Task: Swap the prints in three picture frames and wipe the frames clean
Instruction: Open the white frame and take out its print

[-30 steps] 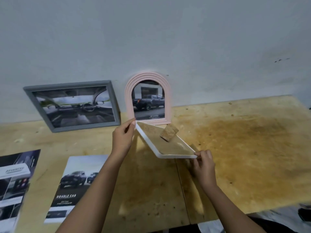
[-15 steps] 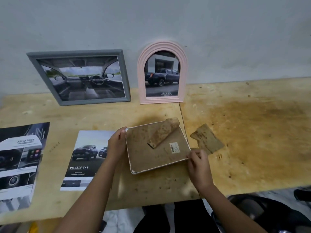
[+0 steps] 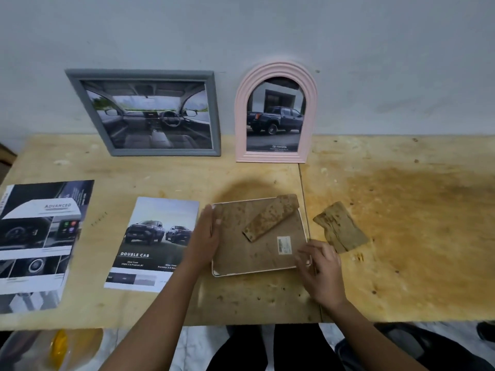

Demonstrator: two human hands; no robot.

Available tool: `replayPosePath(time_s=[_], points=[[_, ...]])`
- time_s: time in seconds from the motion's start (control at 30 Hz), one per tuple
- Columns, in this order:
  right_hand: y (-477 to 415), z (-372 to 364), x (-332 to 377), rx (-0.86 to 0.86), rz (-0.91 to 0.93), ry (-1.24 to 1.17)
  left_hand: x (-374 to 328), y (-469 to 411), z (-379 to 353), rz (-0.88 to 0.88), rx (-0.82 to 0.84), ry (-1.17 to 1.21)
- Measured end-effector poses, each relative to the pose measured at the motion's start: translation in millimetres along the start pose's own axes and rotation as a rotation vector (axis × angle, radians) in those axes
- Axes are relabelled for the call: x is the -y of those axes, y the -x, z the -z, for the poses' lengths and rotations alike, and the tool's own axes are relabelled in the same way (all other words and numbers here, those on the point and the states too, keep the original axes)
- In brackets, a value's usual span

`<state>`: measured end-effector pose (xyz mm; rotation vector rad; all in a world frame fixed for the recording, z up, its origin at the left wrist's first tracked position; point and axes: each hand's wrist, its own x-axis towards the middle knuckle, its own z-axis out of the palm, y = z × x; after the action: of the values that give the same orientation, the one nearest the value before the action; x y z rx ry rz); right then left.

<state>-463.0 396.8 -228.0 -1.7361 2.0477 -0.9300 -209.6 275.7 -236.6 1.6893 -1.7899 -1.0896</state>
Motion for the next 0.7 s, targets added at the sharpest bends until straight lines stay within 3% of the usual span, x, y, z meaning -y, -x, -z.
replayPosePath(time_s=[0.07,0.13,0.27,0.33,0.5,0.7], points=[[-29,-6,26,0.010,-0.030,-0.122,2,19,0,-0.087,-0.006,0.033],[-61,-17,51,0.154,0.016,-0.162,6,44,-1,-0.101,-0.008,0.055],[-113,-54,94,0.680,0.212,0.041,21,83,-14,0.019,-0.052,-0.113],[-128,-68,111,0.802,0.333,0.225,21,92,-18,0.021,-0.049,-0.255],[-138,-79,127,0.936,0.408,0.531,15,96,-16,0.043,0.023,-0.424],[-144,-87,129,0.913,0.482,0.684,22,95,-20,0.081,0.069,-0.498]])
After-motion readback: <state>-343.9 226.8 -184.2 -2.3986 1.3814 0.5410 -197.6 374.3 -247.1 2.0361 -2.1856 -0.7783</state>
